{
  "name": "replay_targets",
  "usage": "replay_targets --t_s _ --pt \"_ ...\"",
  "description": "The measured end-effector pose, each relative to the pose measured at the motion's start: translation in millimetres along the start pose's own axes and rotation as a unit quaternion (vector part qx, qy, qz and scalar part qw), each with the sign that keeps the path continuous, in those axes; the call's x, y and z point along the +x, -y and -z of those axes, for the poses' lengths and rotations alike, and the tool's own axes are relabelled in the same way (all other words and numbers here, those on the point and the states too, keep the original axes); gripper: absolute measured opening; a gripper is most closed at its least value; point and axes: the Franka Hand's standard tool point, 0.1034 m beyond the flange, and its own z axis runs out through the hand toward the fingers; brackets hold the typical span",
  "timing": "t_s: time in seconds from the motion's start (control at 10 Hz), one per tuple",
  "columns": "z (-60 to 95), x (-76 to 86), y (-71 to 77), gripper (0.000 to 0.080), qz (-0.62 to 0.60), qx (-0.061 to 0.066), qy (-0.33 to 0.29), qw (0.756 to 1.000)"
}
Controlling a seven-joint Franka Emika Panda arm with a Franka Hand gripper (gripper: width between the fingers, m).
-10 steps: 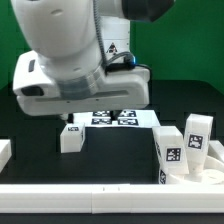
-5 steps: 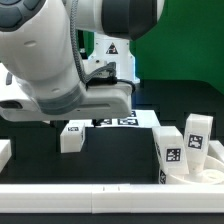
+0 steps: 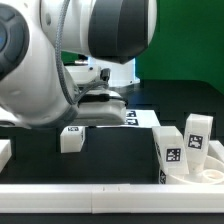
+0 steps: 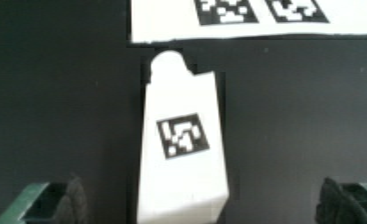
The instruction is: Assemble stool
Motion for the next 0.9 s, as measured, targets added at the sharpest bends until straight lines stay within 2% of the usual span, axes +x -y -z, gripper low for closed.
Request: replay_targets --t_s 0.2,0.6,0.9 --pt "-3.3 2.8 -2.1 0.0648 -0.005 0.001 0.006 1.000" --pt "-37.5 18.0 -12.5 0.0648 -0.060 0.003 0.039 0.997" --pt "-38.8 18.8 -13.1 0.0648 -0.066 0.002 0.040 0.997"
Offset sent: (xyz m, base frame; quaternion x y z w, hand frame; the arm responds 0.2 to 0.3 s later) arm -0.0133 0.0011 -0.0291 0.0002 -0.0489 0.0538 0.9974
